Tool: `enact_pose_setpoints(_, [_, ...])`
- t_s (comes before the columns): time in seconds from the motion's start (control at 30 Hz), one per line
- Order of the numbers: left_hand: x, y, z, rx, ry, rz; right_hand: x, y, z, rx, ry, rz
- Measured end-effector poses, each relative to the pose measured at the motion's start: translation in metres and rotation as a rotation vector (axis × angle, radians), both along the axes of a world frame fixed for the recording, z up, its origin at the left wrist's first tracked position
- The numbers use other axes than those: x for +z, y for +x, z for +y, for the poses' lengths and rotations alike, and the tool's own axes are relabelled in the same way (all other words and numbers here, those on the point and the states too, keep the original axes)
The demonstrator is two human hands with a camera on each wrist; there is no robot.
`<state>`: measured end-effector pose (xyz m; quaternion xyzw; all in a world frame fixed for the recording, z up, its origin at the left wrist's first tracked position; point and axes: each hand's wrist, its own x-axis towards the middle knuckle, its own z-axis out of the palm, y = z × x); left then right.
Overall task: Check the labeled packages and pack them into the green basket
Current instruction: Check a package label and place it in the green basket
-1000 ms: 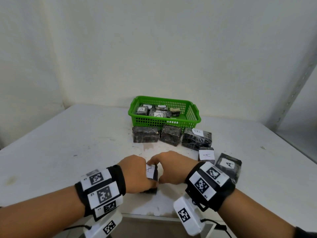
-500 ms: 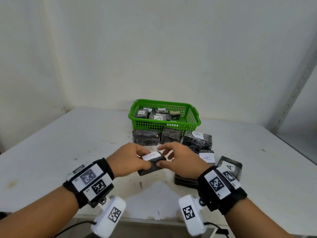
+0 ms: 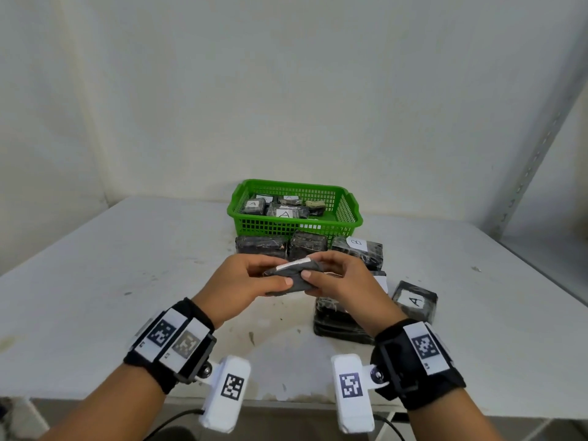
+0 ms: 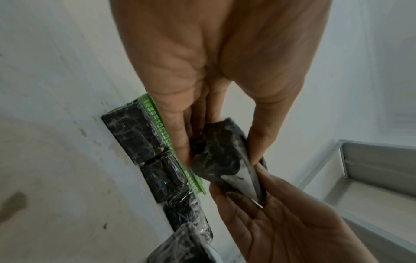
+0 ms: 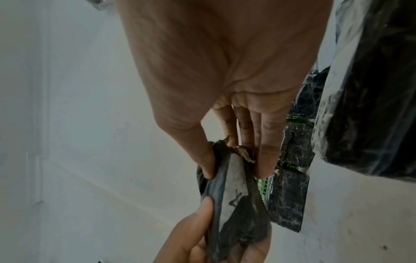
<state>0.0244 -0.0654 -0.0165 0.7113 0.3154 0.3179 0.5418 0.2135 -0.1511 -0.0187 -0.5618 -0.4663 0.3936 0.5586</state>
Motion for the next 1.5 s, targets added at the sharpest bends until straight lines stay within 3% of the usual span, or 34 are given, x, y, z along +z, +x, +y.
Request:
enact_pose_setpoints(0.2, [-0.001,0.008,-0.002,-0.059,-0.041,-0.034,-0.003,0.004,-0.009,-0.013,0.027,0.001])
enact_pose_setpoints(0.3, [-0.004,0.015,-0.004,-0.003,-0.102,-0.097,-0.007,0.005,-0.011,-0.063,0.024,0.045])
enact_pose_setpoints(0.47, [-0.005,0.025,-0.006,0.078,-0.046,-0.067,-0.011,0.003,-0.011,-0.085,0.02,0.11])
enact_pose_setpoints(0.67, [-0.001,0.026,-0.01,-0.081,-0.152,-0.114,-0.006,0.008,-0.014,-0.103,0.036,0.058])
enact_pose_setpoints(0.8, [-0.005,0.028,-0.011,-0.037,-0.1,-0.072,-0.009,0.009,-0.016,-0.091,0.02,0.066])
enact_pose_setpoints(1.03, [0.0,0.024,-0.007,-0.068,-0.174,-0.078,-0.005,0.017,-0.02,-0.059,-0.007,0.124])
enact_pose_setpoints(1.17, [-0.003,0.025,-0.007,-0.003,-0.083,-0.081,-0.006,0.013,-0.021,-0.082,0.018,0.045])
enact_pose_setpoints(1.5, [-0.001,0.024,-0.008,0.006,0.246,-0.096,-0.007,0.011,-0.022,0.077,-0.105,0.274])
